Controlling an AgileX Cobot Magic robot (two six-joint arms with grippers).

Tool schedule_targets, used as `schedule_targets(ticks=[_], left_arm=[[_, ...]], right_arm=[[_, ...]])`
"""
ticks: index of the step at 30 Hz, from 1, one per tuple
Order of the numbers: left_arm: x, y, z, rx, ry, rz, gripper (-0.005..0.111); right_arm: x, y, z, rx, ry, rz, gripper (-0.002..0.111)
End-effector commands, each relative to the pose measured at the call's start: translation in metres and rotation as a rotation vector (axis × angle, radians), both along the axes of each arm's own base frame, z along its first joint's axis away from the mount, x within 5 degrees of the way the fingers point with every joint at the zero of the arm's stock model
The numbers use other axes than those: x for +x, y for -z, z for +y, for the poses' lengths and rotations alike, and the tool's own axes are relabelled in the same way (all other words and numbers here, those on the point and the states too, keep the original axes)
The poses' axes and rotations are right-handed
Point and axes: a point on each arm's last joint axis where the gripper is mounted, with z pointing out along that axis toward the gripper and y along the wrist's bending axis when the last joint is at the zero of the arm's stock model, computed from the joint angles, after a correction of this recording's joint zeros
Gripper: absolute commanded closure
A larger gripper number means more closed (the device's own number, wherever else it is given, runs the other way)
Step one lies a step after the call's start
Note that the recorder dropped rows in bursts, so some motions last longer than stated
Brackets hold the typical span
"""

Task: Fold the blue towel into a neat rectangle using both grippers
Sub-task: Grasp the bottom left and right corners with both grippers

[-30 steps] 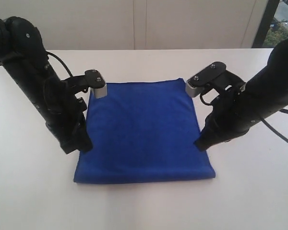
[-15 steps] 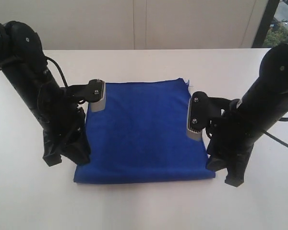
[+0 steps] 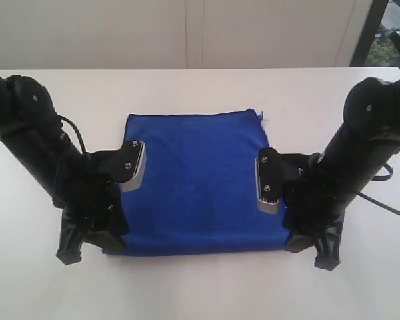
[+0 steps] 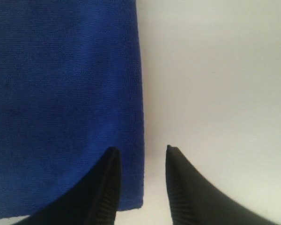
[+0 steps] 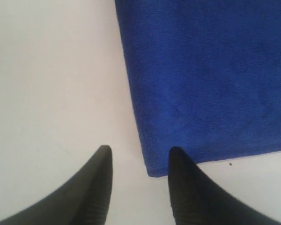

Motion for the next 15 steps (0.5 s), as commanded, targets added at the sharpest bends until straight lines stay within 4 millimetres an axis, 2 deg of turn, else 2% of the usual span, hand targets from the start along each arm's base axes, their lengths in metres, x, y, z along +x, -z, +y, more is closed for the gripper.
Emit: schedule_targets(ticks=[1, 15], left_arm=[[-0.001, 0.003, 0.000, -0.016, -0.015, -0.011, 0.067], [0.000, 0.027, -0.001, 0.022, -0.010, 0.075, 0.067]], right_arm=[[0.000, 0.003, 0.001, 0.005, -0.030, -0.002, 0.070], [0.003, 0.009, 0.003, 0.017, -0.008, 0.000, 0.070]])
